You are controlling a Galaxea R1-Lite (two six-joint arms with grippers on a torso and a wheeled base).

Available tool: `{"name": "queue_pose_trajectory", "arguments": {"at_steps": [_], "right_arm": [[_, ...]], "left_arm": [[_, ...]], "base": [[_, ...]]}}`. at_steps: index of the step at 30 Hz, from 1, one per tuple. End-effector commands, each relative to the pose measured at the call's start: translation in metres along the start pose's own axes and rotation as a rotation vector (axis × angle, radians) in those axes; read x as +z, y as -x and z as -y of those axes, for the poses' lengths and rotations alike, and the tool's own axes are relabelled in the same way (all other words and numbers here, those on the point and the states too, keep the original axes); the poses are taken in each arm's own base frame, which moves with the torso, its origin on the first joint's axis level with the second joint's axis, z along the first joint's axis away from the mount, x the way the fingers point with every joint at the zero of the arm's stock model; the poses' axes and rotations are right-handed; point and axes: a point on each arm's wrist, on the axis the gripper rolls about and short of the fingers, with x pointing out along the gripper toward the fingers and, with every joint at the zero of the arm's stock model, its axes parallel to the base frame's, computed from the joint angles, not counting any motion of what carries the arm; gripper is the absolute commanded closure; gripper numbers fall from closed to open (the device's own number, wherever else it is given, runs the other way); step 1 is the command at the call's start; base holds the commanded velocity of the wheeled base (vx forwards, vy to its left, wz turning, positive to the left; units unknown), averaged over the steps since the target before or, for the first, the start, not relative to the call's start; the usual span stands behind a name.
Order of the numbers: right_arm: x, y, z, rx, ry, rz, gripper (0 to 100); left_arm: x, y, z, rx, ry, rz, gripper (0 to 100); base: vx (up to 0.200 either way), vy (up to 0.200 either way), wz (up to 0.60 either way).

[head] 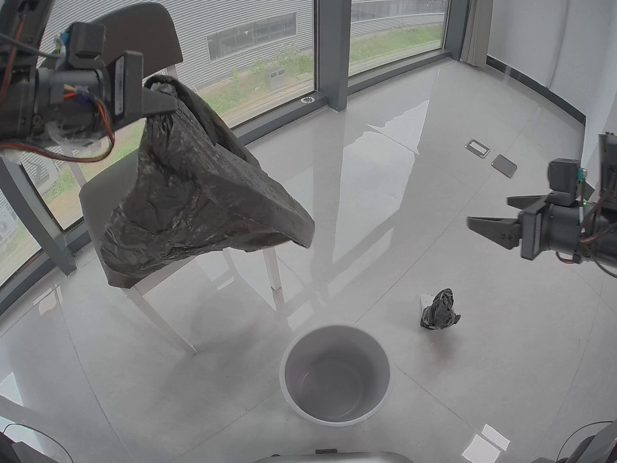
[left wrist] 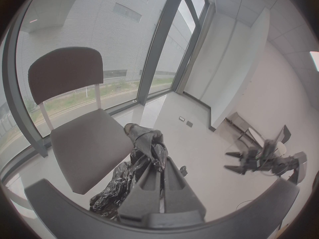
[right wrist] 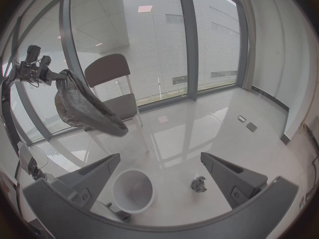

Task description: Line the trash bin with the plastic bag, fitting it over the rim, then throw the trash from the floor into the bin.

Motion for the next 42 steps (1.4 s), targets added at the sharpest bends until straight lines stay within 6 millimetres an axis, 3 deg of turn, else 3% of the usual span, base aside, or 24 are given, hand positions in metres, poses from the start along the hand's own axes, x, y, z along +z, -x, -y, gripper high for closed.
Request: {"name": "queue_pose_trajectory", "arguments": {"at_steps": [1, 13, 17, 27, 40, 41, 42], "right_arm": [[-0.017, -0.042, -0.016, 0.068, -0.001, -0.093, 0], [-0.009, -0.080, -0.042, 0.139, -0.040, -0.100, 0], [0.007, -0.095, -0.044, 0.142, -0.116, -0.049, 0], [0.020, -0.101, -0.048, 0.166, -0.133, -0.014, 0], [0.046, -0.102, -0.037, 0.150, -0.221, 0.068, 0], [0.042, -0.116, -0.040, 0.157, -0.228, 0.051, 0], [0.043, -0.117, -0.040, 0.159, -0.227, 0.052, 0]], "left_arm": [[0.013, 0.024, 0.011, -0.045, 0.020, 0.075, 100], [0.015, 0.038, 0.028, -0.131, 0.061, 0.097, 100], [0.015, 0.046, 0.033, -0.180, 0.055, 0.100, 100], [0.016, 0.052, 0.034, -0.201, 0.084, 0.108, 100], [0.014, 0.059, 0.041, -0.251, 0.086, 0.107, 100], [0.015, 0.064, 0.040, -0.258, 0.100, 0.117, 100], [0.015, 0.064, 0.040, -0.258, 0.100, 0.117, 100]], "base": [[0.000, 0.000, 0.00], [0.000, 0.000, 0.00], [0.000, 0.000, 0.00], [0.000, 0.000, 0.00], [0.000, 0.000, 0.00], [0.000, 0.000, 0.00], [0.000, 0.000, 0.00]]}}
